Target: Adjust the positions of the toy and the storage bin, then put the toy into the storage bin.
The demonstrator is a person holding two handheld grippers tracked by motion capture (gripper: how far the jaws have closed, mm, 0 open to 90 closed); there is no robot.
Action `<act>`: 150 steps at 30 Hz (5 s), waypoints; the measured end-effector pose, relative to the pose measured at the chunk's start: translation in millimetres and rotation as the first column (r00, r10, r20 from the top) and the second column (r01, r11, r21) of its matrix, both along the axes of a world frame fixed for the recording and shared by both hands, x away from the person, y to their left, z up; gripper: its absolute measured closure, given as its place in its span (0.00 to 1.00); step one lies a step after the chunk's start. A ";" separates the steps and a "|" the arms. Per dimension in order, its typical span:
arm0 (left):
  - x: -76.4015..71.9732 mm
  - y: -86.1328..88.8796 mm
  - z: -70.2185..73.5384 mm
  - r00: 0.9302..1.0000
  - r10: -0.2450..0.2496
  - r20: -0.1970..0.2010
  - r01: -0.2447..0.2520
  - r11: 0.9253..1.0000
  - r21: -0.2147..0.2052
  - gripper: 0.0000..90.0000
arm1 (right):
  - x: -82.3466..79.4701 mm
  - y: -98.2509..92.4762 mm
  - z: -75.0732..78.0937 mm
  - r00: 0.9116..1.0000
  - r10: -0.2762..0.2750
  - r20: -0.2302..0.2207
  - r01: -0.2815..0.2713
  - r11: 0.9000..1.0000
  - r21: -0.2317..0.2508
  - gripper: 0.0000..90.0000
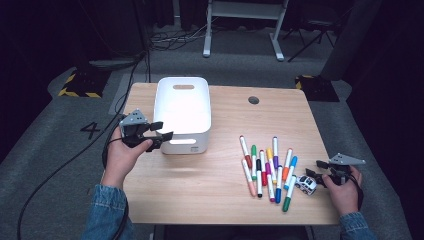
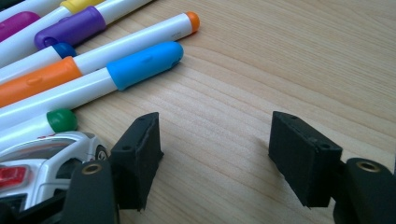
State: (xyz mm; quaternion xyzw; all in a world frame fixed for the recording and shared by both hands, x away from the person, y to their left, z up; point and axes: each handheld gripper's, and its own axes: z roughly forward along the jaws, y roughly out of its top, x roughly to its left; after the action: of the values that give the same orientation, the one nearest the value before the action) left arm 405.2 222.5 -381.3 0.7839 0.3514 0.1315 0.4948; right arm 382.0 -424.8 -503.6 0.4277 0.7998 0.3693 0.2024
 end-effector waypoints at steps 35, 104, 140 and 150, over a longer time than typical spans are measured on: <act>-6.4 -30.7 -17.2 0.982 -0.189 0.007 0.187 0.977 0.105 0.62 | -0.2 0.2 0.0 1.000 -0.002 0.001 0.002 1.000 -0.001 0.38; -78.4 -49.2 -4.7 0.998 -0.047 0.031 0.041 0.985 0.168 0.38 | -0.1 2.6 0.1 1.000 0.005 0.002 -0.005 1.000 -0.006 0.38; -103.3 -85.4 5.5 0.994 -0.108 -0.013 0.109 0.980 0.169 0.32 | -0.2 3.3 0.0 1.000 0.005 0.001 -0.005 1.000 0.000 0.38; -83.6 -57.7 31.3 0.996 -0.041 0.073 0.028 0.985 0.172 0.30 | -0.1 3.3 0.0 1.000 0.005 0.001 -0.005 1.000 0.000 0.38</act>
State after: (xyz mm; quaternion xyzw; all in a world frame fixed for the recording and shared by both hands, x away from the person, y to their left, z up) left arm 321.6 164.8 -350.0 0.8238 0.3059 0.1823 0.4410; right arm 381.8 -421.5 -503.6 0.4256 0.8007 0.3702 0.2017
